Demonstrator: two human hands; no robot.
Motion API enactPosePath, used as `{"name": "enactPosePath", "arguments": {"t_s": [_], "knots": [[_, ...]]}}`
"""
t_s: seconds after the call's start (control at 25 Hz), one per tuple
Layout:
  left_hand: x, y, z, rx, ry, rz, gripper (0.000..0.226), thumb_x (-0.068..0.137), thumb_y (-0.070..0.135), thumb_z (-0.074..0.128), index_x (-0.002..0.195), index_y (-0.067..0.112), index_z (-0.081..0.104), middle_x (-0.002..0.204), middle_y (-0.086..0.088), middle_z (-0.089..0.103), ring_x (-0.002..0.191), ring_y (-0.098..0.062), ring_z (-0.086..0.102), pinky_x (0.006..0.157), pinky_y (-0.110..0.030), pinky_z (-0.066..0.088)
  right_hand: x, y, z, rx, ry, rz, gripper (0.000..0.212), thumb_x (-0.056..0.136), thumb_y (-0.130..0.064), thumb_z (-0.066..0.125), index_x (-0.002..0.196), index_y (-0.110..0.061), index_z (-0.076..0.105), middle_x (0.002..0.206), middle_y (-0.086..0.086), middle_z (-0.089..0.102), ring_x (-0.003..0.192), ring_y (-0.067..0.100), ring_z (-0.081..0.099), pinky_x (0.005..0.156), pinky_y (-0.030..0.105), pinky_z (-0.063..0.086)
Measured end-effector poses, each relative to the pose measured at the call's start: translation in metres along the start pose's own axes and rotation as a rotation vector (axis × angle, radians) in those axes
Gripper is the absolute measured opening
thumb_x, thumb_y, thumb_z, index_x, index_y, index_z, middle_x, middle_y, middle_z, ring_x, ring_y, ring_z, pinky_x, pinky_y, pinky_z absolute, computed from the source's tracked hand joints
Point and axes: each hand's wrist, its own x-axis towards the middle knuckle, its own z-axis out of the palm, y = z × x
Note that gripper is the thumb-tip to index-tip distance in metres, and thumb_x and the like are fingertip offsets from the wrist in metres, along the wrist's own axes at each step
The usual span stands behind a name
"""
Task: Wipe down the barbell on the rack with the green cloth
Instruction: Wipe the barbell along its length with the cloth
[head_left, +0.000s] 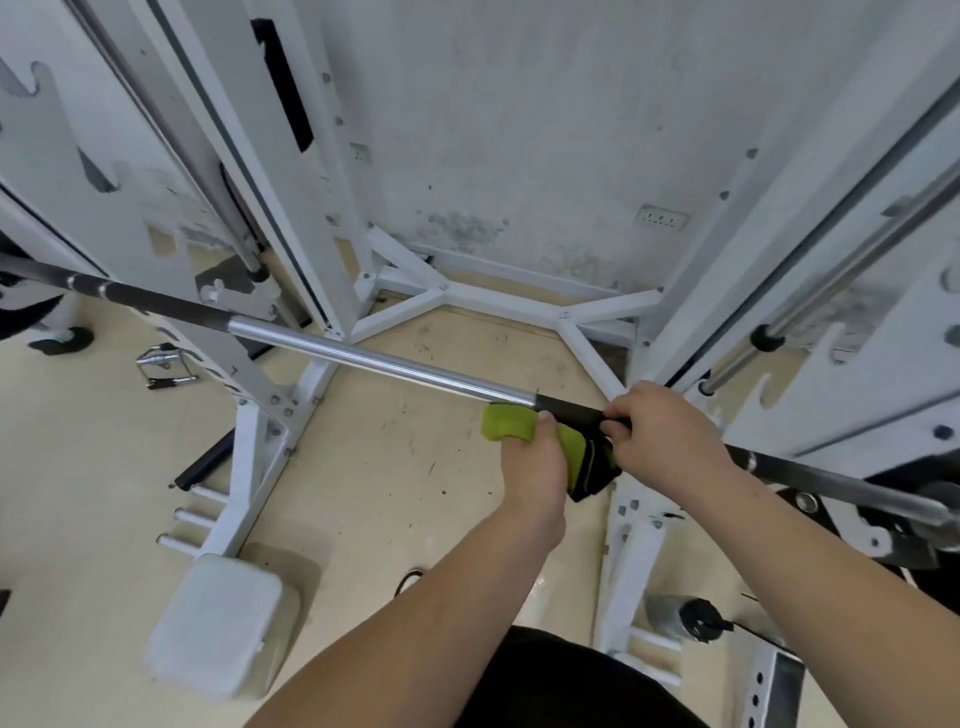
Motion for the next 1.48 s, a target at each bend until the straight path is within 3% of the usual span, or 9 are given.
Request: {"name": "enactPosePath", "arguments": {"t_s": [0.12, 0.24, 0.4, 0.64, 0.76, 0.96, 1.16, 1.36, 1.48], "knots": [[-0.019, -0.004, 0.010, 0.206, 0.110, 0.254, 0.027, 0.101, 0.037, 0.058, 0.104, 0.011, 0.063, 0.095, -0.004, 0.068, 0.090, -0.021, 0.066, 0.083, -0.035, 0.054, -0.020, 0.044, -0.004, 0.060, 0.063, 0.070, 0.026, 0.102, -0.027, 0.049, 0.095, -0.022, 0.074, 0.091, -0.003, 0.052, 0.087, 0.020, 0.052, 0.063, 0.033, 0.043], [-0.029, 0.001, 0.002, 0.582, 0.145, 0.751, 0.033, 0.099, 0.039, 0.059, 0.080, 0.014, 0.053, 0.071, 0.000, 0.059, 0.067, -0.018, 0.058, 0.060, -0.031, 0.047, -0.040, 0.090, -0.003, 0.041, 0.130, 0.147, 0.022, 0.099, -0.029, 0.053, 0.098, -0.019, 0.073, 0.091, -0.003, 0.051, 0.090, 0.020, 0.050, 0.066, 0.036, 0.051], [0.007, -0.003, 0.018, 1.281, 0.154, 1.225, 0.013, 0.093, 0.033, 0.057, 0.090, 0.020, 0.058, 0.092, 0.004, 0.067, 0.088, -0.024, 0.058, 0.074, -0.036, 0.045, -0.059, 0.132, 0.001, -0.012, 0.129, 0.224, 0.023, 0.097, -0.031, 0.059, 0.113, -0.024, 0.073, 0.099, -0.001, 0.055, 0.102, 0.021, 0.052, 0.064, 0.034, 0.048], [0.001, -0.056, 0.088, 1.674, -0.100, 1.350, 0.032, 0.078, 0.010, 0.060, 0.108, 0.016, 0.068, 0.110, -0.004, 0.073, 0.110, -0.034, 0.061, 0.102, -0.047, 0.044, -0.052, 0.139, 0.000, 0.015, 0.138, 0.282, 0.016, 0.092, -0.027, 0.066, 0.103, -0.028, 0.078, 0.090, -0.004, 0.055, 0.097, 0.022, 0.057, 0.064, 0.033, 0.046], [0.017, -0.023, 0.066, 1.651, -0.190, 1.499, 0.039, 0.076, 0.005, 0.066, 0.111, 0.020, 0.071, 0.113, 0.001, 0.074, 0.103, -0.031, 0.064, 0.090, -0.043, 0.050, -0.055, 0.144, -0.004, 0.077, 0.154, 0.320, 0.015, 0.091, -0.035, 0.071, 0.102, -0.028, 0.078, 0.094, -0.005, 0.062, 0.094, 0.020, 0.058, 0.067, 0.033, 0.049], [0.012, -0.005, 0.052, 1.743, 0.086, 1.248, 0.024, 0.077, 0.005, 0.062, 0.095, 0.020, 0.069, 0.096, 0.000, 0.072, 0.093, -0.034, 0.061, 0.075, -0.041, 0.046, -0.055, 0.144, -0.002, 0.093, 0.126, 0.314, 0.015, 0.092, -0.038, 0.070, 0.100, -0.027, 0.077, 0.093, -0.007, 0.057, 0.097, 0.016, 0.054, 0.068, 0.033, 0.047], [-0.005, -0.050, 0.097, 1.655, -0.351, 1.452, 0.051, 0.068, 0.009, 0.074, 0.117, 0.023, 0.071, 0.117, 0.002, 0.073, 0.104, -0.031, 0.065, 0.083, -0.040, 0.053, -0.069, 0.155, -0.004, 0.123, 0.156, 0.306, 0.013, 0.091, -0.016, 0.062, 0.098, -0.018, 0.074, 0.099, -0.001, 0.060, 0.103, 0.023, 0.057, 0.072, 0.040, 0.055], [-0.003, -0.030, 0.093, 1.740, -0.069, 1.238, 0.034, 0.087, 0.017, 0.062, 0.119, 0.027, 0.066, 0.113, 0.004, 0.068, 0.100, -0.029, 0.059, 0.072, -0.036, 0.044, -0.114, 0.191, -0.004, 0.076, 0.313, 0.351, 0.028, 0.101, -0.028, 0.050, 0.101, -0.018, 0.076, 0.097, -0.003, 0.062, 0.095, 0.021, 0.057, 0.067, 0.035, 0.053], [-0.034, -0.082, 0.141, 1.772, -0.298, 1.354, 0.044, 0.075, 0.009, 0.067, 0.117, 0.023, 0.068, 0.113, -0.001, 0.070, 0.104, -0.033, 0.060, 0.079, -0.040, 0.048, -0.135, 0.214, -0.006, -0.005, 0.393, 0.467, 0.029, 0.097, -0.031, 0.053, 0.103, -0.015, 0.077, 0.103, 0.003, 0.066, 0.099, 0.027, 0.060, 0.074, 0.037, 0.055]]}}
